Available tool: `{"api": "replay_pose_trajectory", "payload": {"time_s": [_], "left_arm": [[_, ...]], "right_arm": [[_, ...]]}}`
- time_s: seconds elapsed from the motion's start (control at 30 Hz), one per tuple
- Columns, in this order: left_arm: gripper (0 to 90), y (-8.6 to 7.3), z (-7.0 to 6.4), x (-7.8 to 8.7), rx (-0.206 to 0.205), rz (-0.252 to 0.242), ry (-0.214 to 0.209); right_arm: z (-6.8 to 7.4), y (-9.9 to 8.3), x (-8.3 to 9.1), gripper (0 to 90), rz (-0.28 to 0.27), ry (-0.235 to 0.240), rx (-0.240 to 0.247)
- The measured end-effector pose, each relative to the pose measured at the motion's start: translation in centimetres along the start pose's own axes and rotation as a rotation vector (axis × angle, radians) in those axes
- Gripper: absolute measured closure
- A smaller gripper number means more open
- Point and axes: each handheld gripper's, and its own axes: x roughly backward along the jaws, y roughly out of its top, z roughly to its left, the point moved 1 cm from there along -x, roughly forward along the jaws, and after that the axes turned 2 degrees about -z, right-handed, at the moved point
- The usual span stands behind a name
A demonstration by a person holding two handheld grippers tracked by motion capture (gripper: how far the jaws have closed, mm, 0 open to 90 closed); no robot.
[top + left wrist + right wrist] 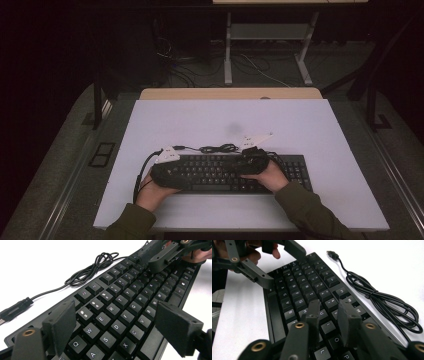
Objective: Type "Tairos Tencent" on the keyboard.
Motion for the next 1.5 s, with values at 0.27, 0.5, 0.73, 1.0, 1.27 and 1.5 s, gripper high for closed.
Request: {"api": "replay_pose_trajectory", "payload": {"time_s": [0.27, 0.5, 0.73, 1.0, 1.27, 1.5], "left_arm": [[9.3, 0.0, -0.5, -0.5, -0.016, 0.015, -0.023], [2.6, -0.1, -0.6, -1.0, -0.008, 0.034, -0.036], [0.0, -0.1, -0.7, -1.1, -0.016, 0.035, -0.033], [0.0, -0.1, -0.8, -1.2, -0.012, 0.039, -0.038], [0.0, -0.1, -0.8, -1.3, -0.012, 0.044, -0.042], [0.0, -0.1, -0.9, -1.3, -0.013, 0.046, -0.042]], "right_arm": [[0.0, -0.2, -0.4, 86.0, 0.028, 0.004, 0.01], [0.0, -0.3, -0.5, 89.3, 0.037, 0.003, 0.015], [0.0, -0.4, -0.8, 89.4, 0.051, -0.003, 0.016], [-0.1, -0.5, -1.1, 89.4, 0.065, -0.01, 0.021], [0.1, -0.6, -1.3, 89.4, 0.08, -0.018, 0.033], [0.1, -0.6, -1.4, 89.5, 0.089, -0.025, 0.042]]}}
